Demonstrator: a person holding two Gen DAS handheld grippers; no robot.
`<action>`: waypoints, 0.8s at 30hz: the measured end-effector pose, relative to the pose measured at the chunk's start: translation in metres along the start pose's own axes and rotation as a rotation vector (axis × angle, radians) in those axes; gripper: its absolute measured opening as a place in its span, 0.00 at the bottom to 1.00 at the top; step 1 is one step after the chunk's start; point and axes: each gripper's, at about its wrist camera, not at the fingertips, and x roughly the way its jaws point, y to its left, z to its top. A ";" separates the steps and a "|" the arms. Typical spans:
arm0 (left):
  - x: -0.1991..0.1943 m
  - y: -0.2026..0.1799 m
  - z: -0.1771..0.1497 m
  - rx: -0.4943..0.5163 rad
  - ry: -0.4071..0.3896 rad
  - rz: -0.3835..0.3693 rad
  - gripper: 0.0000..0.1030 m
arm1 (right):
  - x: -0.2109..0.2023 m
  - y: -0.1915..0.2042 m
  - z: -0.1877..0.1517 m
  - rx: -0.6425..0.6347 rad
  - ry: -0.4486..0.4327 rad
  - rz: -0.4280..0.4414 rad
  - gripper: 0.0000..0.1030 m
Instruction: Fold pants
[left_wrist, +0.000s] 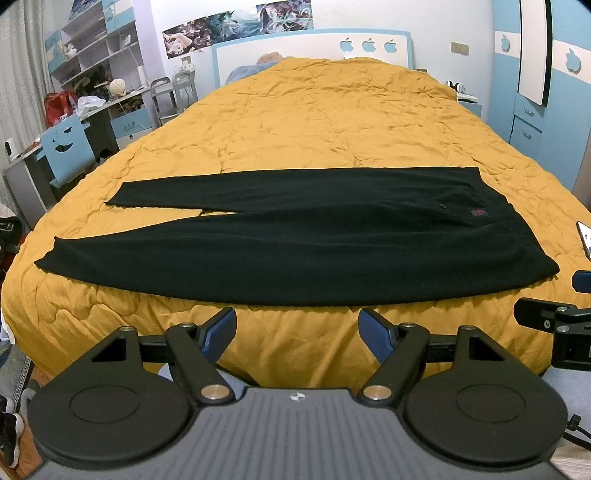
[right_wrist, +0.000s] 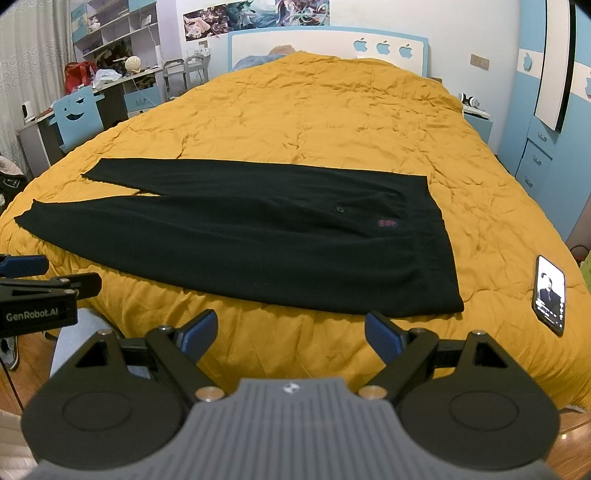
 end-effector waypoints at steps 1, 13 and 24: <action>0.000 0.000 0.000 0.000 0.000 0.000 0.85 | 0.000 0.000 0.000 0.000 0.000 0.000 0.81; 0.000 0.000 0.000 -0.001 -0.002 -0.001 0.85 | -0.003 0.000 0.000 -0.006 -0.012 -0.003 0.81; -0.002 -0.002 0.001 0.000 -0.005 -0.001 0.85 | -0.004 0.001 0.000 -0.012 -0.015 -0.004 0.81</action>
